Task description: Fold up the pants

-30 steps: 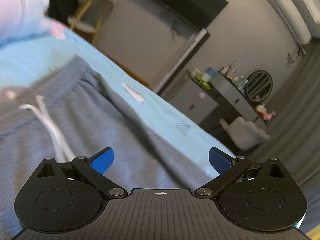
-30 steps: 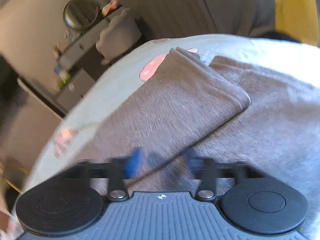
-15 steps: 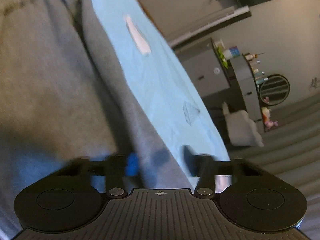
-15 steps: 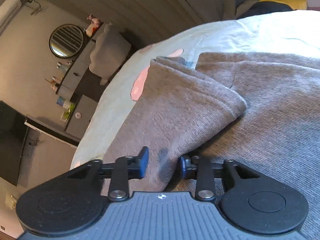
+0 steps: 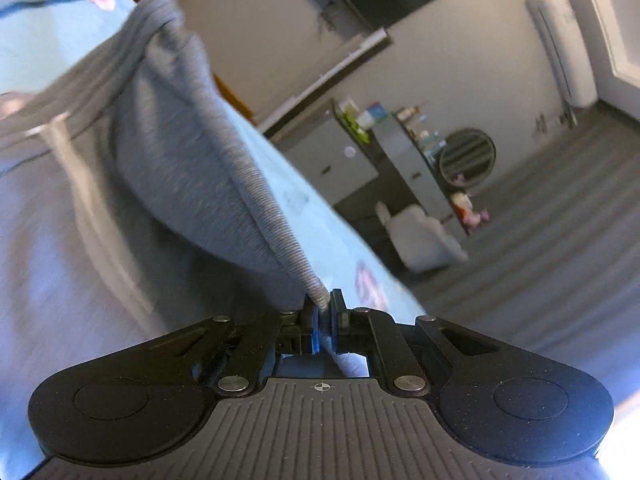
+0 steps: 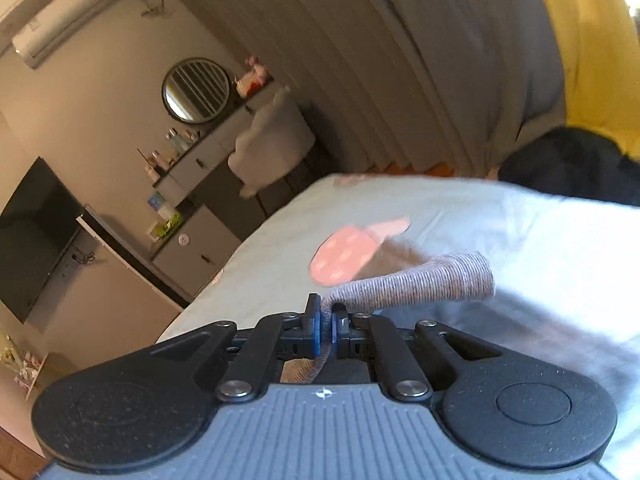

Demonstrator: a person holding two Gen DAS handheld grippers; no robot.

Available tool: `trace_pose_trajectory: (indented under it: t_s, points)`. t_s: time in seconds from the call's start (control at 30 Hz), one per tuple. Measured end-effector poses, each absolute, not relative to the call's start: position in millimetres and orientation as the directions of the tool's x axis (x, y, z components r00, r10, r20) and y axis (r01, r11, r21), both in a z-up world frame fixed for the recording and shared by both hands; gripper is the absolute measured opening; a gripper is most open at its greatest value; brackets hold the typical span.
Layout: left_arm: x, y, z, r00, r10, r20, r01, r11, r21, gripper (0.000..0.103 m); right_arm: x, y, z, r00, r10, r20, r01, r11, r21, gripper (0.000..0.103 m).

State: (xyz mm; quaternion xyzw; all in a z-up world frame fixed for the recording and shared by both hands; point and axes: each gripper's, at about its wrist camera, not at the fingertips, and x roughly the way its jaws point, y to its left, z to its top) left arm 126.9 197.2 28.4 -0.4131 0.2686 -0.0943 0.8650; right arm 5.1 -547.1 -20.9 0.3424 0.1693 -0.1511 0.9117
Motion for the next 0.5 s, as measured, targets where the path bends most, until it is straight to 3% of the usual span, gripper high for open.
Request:
trace_pose_trajectory:
  t_s: [0.17,0.23,0.3,0.4,0.5]
  points:
    - [54.7,194.4,-10.9,0.754,-0.388,-0.530,-0.157,0.677,-0.719,0.008,-36.1,-554.9,-43.1,0.839,-0.218,-0.499,0.482,0.723,0.495,0.005]
    - [44.7,197.0,-22.7,0.730,-0.343,-0.592,-0.212,0.709,-0.672,0.013,-43.1,-556.8,-62.6,0.800,-0.234,-0.553,0.531,0.705,0.470,0.005]
    - [40.9,203.1,-24.6,0.740,-0.280,-0.612,-0.252,0.728,-0.638,0.024,-42.1,-558.6,-82.3,0.749,-0.238,-0.619,0.582,0.683,0.442,0.006]
    - [40.3,224.4,-24.8,0.771,-0.229,-0.594,-0.312,0.678,-0.665,0.052,-47.3,-568.6,-104.7,0.753,-0.178,-0.633,0.599,0.582,0.550,0.010]
    - [50.4,239.4,-27.7,0.770,-0.182,-0.612,-0.364,0.662,-0.655,0.053,-48.1,-574.1,-115.3,0.792,-0.106,-0.601,0.564,0.500,0.657,0.016]
